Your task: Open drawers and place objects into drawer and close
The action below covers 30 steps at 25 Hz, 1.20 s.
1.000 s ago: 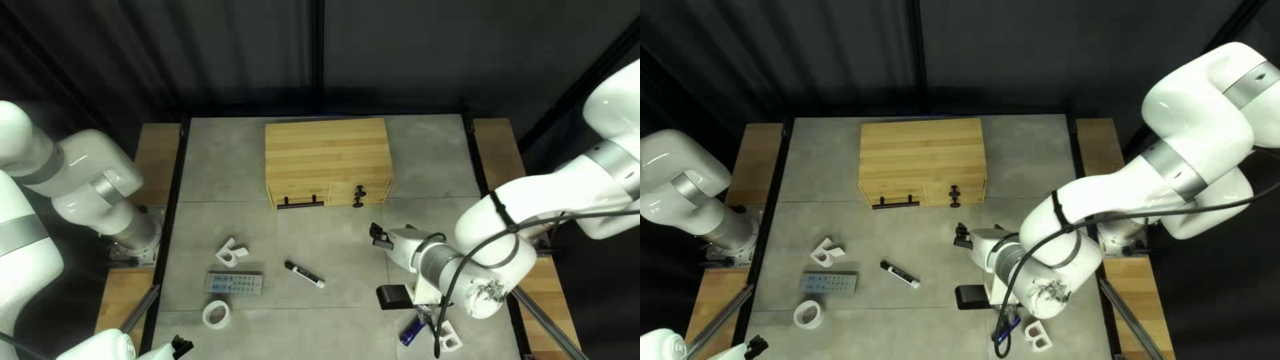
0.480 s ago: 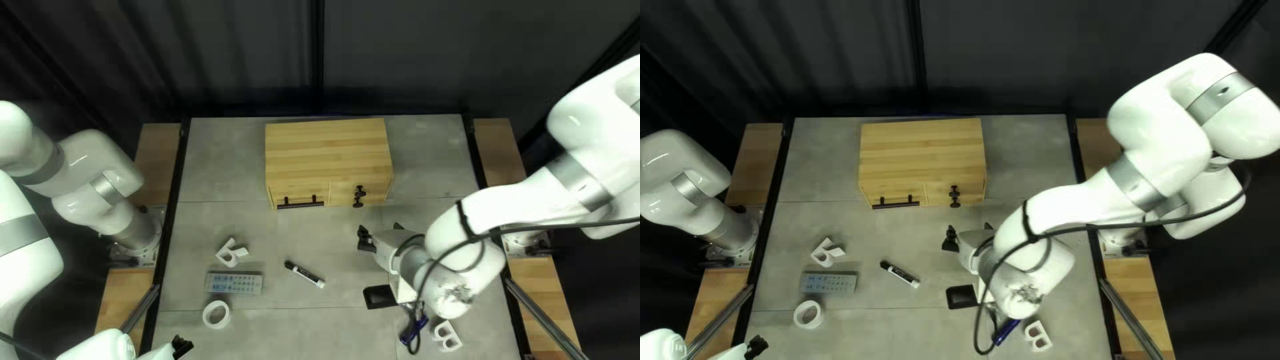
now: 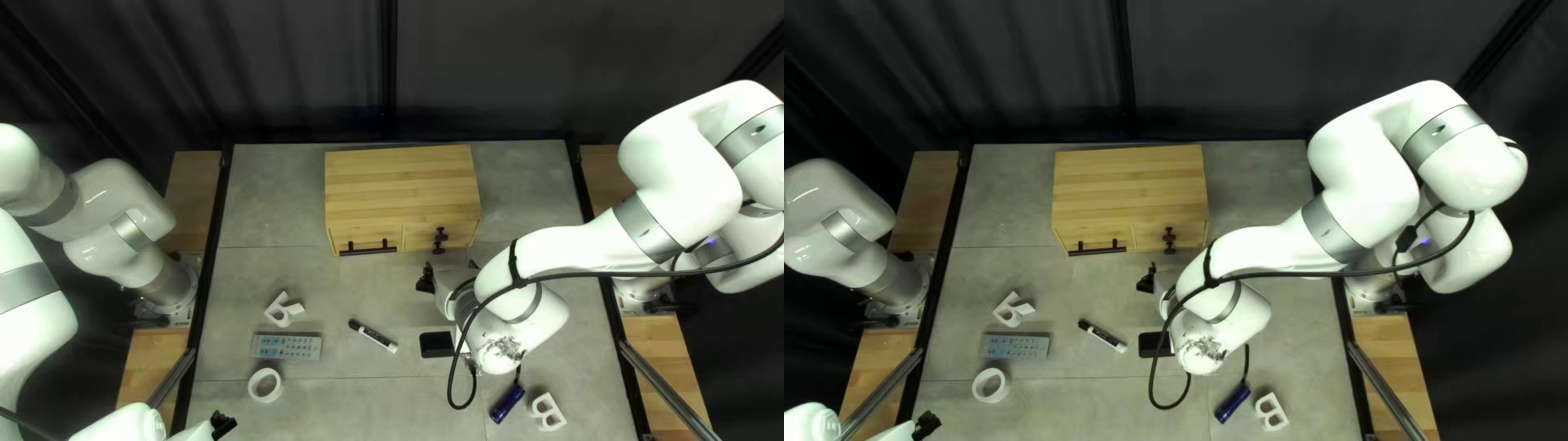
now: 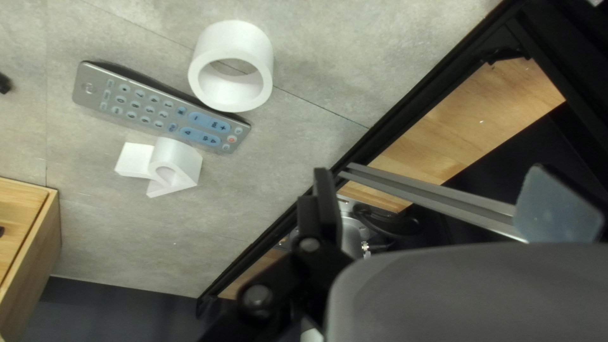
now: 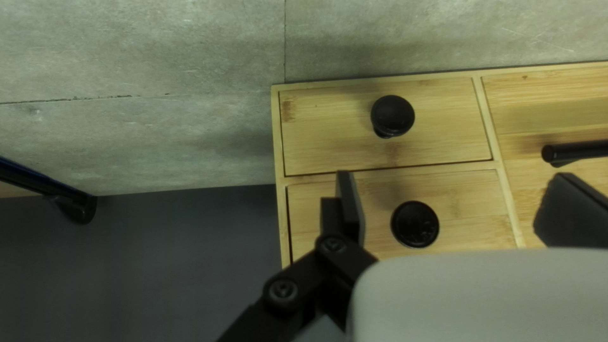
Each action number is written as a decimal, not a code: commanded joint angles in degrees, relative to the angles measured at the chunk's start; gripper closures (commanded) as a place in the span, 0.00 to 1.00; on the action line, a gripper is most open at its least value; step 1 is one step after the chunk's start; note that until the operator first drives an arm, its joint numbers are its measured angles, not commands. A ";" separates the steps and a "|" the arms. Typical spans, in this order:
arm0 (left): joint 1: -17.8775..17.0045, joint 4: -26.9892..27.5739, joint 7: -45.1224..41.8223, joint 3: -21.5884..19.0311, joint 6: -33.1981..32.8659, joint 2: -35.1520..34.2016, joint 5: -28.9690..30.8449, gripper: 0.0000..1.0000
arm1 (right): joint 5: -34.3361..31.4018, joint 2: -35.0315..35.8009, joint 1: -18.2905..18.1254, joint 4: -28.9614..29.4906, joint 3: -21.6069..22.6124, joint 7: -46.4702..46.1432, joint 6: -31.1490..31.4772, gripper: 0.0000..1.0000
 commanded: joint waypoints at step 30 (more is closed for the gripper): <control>0.00 0.00 0.00 0.00 0.00 0.00 0.00 0.00 | -1.02 7.69 -5.32 1.43 -2.53 -10.11 -7.33 0.00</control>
